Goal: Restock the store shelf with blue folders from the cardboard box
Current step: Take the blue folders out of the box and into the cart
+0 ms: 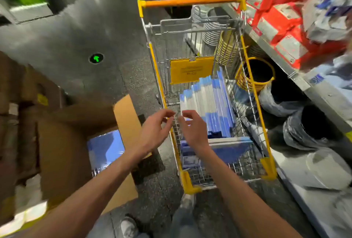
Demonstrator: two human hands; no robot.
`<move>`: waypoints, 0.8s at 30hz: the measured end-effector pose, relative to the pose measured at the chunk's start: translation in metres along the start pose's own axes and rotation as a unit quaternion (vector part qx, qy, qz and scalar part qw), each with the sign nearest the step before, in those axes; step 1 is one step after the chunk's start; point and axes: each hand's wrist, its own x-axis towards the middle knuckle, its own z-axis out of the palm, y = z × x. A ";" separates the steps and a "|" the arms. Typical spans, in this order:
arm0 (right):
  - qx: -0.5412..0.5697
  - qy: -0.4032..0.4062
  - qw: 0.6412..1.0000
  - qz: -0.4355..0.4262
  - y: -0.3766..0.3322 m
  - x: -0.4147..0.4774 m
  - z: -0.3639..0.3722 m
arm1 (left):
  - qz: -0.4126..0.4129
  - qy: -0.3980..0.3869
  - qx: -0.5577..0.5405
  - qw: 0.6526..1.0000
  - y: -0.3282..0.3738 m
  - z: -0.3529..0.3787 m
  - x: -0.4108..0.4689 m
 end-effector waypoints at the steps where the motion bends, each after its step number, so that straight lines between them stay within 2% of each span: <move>1: -0.013 -0.019 1.000 -0.002 -0.003 -0.002 0.005 | -0.002 0.006 -0.011 1.000 -0.004 -0.004 -0.006; 4: -0.050 -0.081 0.995 -0.036 -0.034 -0.019 0.056 | -0.052 0.060 -0.035 0.996 -0.035 -0.058 -0.043; 6: -0.082 -0.121 0.988 -0.055 -0.066 -0.046 0.116 | -0.095 0.101 -0.049 0.989 -0.078 -0.110 -0.088; 9: -0.135 -0.189 0.971 -0.058 -0.091 -0.076 0.188 | -0.158 0.107 -0.035 0.981 -0.135 -0.159 -0.146; 16: -0.270 -0.301 0.914 -0.041 -0.086 -0.112 0.295 | -0.333 0.092 -0.066 0.936 -0.235 -0.204 -0.222; 24: -0.312 -0.365 0.877 -0.024 -0.074 -0.079 0.367 | -0.406 0.113 -0.119 0.899 -0.323 -0.218 -0.225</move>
